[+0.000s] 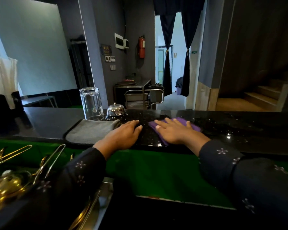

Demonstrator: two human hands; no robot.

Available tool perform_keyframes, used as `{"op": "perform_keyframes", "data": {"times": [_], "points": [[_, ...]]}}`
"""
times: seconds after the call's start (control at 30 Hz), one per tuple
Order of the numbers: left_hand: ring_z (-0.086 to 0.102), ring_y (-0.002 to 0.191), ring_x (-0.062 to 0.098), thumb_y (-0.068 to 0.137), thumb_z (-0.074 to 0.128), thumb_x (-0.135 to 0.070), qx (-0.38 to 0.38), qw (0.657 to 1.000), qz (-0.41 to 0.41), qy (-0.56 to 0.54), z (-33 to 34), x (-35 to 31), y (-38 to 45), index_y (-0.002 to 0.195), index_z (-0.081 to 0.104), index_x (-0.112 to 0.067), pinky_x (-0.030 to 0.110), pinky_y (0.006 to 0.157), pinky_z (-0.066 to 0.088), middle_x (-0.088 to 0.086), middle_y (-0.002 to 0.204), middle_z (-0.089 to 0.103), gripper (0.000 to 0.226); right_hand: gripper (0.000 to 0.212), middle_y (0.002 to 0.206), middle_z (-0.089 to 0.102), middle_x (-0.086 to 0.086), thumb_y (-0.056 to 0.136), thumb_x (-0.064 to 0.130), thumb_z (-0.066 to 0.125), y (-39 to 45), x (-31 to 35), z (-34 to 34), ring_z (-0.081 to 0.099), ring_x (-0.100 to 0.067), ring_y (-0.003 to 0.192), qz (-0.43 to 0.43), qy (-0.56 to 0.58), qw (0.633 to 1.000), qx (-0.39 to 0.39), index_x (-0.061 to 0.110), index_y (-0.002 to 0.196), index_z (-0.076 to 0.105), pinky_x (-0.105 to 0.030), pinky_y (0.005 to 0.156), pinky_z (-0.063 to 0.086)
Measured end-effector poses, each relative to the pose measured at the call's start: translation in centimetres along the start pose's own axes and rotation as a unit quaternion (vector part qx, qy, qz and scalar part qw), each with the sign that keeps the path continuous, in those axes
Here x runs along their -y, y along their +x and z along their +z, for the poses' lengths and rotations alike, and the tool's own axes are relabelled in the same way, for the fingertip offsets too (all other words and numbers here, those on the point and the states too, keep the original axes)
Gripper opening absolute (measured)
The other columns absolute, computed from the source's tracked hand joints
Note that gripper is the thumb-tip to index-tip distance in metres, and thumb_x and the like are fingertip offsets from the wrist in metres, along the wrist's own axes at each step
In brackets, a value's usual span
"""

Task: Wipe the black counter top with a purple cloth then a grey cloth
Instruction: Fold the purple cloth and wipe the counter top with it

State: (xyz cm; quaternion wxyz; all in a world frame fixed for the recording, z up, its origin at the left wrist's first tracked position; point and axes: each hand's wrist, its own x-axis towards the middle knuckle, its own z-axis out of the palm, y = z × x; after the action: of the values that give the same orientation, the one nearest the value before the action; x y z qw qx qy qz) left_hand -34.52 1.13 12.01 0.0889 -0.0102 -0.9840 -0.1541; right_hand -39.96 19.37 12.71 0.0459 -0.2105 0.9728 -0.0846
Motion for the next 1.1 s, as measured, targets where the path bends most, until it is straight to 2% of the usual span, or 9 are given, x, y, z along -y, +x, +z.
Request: {"op": "perform_keyframes", "data": {"times": [0.13, 0.33, 0.47, 0.63, 0.77, 0.87, 1.0, 1.1], "points": [[0.019, 0.145, 0.020, 0.101, 0.025, -0.041, 0.021, 0.999, -0.020, 0.016, 0.2, -0.2, 0.0, 0.148, 0.027, -0.014, 0.035, 0.118, 0.011, 0.008, 0.157, 0.024, 0.054, 0.054, 0.163, -0.003, -0.002, 0.099, 0.055, 0.010, -0.1, -3.2, -1.0, -0.003, -0.028, 0.149, 0.079, 0.001, 0.997, -0.008, 0.043, 0.151, 0.005, -0.064, 0.113, -0.008], [0.000, 0.147, 0.017, 0.101, 0.017, -0.044, 0.071, 0.995, -0.043, 0.052, 0.1, -0.1, 0.0, 0.152, 0.011, -0.018, 0.035, 0.119, 0.000, 0.004, 0.160, 0.003, 0.058, 0.052, 0.163, -0.006, 0.002, 0.099, 0.056, 0.009, -2.7, -1.7, 0.3, -0.005, -0.024, 0.149, 0.006, -0.018, 1.000, 0.006, 0.047, 0.149, 0.001, -0.060, 0.113, -0.009], [-0.001, 0.147, 0.016, 0.101, 0.015, -0.044, 0.080, 0.995, -0.044, 0.050, 0.2, 0.1, 0.3, 0.152, 0.007, -0.017, 0.034, 0.118, -0.001, 0.004, 0.160, 0.001, 0.059, 0.052, 0.163, -0.006, 0.004, 0.099, 0.056, 0.009, -1.9, -1.9, 0.1, -0.005, -0.023, 0.149, 0.016, -0.020, 1.000, 0.008, 0.047, 0.149, 0.001, -0.058, 0.113, -0.008], [-0.001, 0.147, 0.015, 0.101, 0.015, -0.043, 0.089, 0.994, -0.040, 0.054, 0.2, 0.4, 0.5, 0.152, 0.006, -0.017, 0.033, 0.119, 0.000, 0.003, 0.160, 0.000, 0.058, 0.055, 0.162, -0.007, -0.004, 0.099, 0.053, 0.012, 3.5, 1.1, -0.6, -0.008, -0.030, 0.148, 0.055, -0.014, 0.998, 0.010, 0.039, 0.152, 0.002, -0.064, 0.112, -0.009], [-0.002, 0.147, 0.013, 0.101, 0.015, -0.043, 0.097, 0.993, -0.037, 0.062, -0.1, 0.4, 0.8, 0.152, 0.005, -0.019, 0.032, 0.118, -0.001, 0.002, 0.160, -0.002, 0.057, 0.055, 0.163, -0.005, -0.004, 0.099, 0.053, 0.014, 6.2, 3.6, -0.1, -0.007, -0.029, 0.149, 0.016, -0.009, 1.000, 0.011, 0.040, 0.152, 0.006, -0.064, 0.112, -0.009], [-0.002, 0.147, 0.012, 0.101, 0.015, -0.043, 0.103, 0.992, -0.040, 0.061, -0.2, 0.3, 0.7, 0.152, 0.004, -0.020, 0.032, 0.118, -0.002, 0.000, 0.160, -0.002, 0.057, 0.056, 0.163, -0.002, -0.002, 0.098, 0.058, 0.012, 6.7, 1.1, -0.5, -0.004, -0.029, 0.149, 0.020, -0.002, 1.000, 0.009, 0.043, 0.151, 0.007, -0.065, 0.112, -0.009], [-0.002, 0.147, 0.012, 0.101, 0.015, -0.044, 0.093, 0.994, -0.035, 0.056, -0.1, 0.3, 0.6, 0.152, 0.005, -0.020, 0.032, 0.119, -0.001, 0.000, 0.160, -0.002, 0.057, 0.057, 0.163, -0.003, -0.005, 0.097, 0.059, 0.011, 6.0, -3.5, -1.4, -0.004, -0.031, 0.148, 0.101, -0.010, 0.995, -0.003, 0.041, 0.152, 0.005, -0.066, 0.111, -0.009], [-0.001, 0.147, 0.014, 0.101, 0.015, -0.043, 0.090, 0.994, -0.037, 0.053, 0.0, 0.3, 0.5, 0.152, 0.006, -0.019, 0.032, 0.118, -0.001, 0.001, 0.160, -0.001, 0.057, 0.058, 0.163, -0.005, -0.004, 0.097, 0.060, 0.012, 4.4, -3.0, -1.3, -0.005, -0.031, 0.148, 0.087, -0.015, 0.996, 0.010, 0.042, 0.151, 0.003, -0.064, 0.112, -0.009]]}}
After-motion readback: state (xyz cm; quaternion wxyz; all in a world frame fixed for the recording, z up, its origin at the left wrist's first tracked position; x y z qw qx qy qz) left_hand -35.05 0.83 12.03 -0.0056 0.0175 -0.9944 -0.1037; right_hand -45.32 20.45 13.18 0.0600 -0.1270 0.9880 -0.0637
